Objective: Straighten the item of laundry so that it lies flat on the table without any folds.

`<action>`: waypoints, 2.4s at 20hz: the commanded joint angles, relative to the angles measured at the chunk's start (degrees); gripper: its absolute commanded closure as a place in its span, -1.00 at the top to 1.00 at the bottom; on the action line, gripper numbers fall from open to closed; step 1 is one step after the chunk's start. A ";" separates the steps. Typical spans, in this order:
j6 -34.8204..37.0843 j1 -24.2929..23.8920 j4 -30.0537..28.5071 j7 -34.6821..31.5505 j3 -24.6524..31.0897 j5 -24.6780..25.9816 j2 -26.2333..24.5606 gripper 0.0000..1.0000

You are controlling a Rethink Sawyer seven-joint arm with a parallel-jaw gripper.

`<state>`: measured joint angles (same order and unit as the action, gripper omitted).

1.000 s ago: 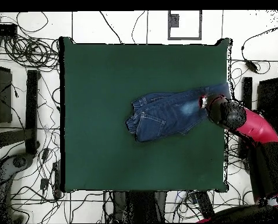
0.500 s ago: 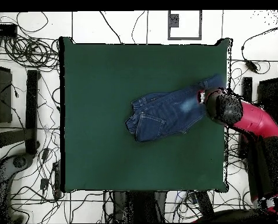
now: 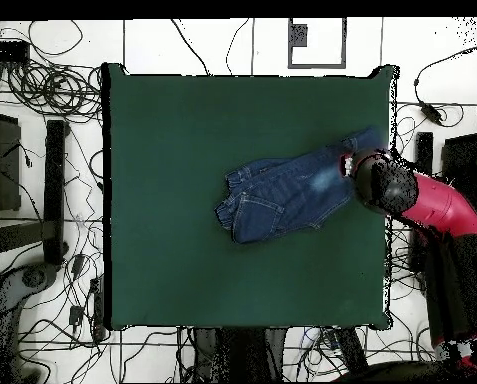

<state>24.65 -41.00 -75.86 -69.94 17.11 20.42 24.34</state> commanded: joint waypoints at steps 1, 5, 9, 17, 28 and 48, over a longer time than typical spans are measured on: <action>1.24 1.09 -5.64 -6.75 1.62 -0.94 -2.21 -1.00; 0.54 0.16 -6.28 -6.05 2.70 -0.94 -2.32 1.00; 1.10 -0.08 -5.67 -5.38 3.29 -1.00 -2.63 1.00; 1.29 0.23 -5.59 -5.02 2.88 -0.31 -2.42 1.00; 0.76 1.28 -3.41 -5.82 1.85 0.00 -4.67 1.00; -1.15 0.22 -2.31 -4.78 2.95 0.45 -7.16 1.00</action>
<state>24.62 -42.36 -76.03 -69.94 17.11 20.54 21.01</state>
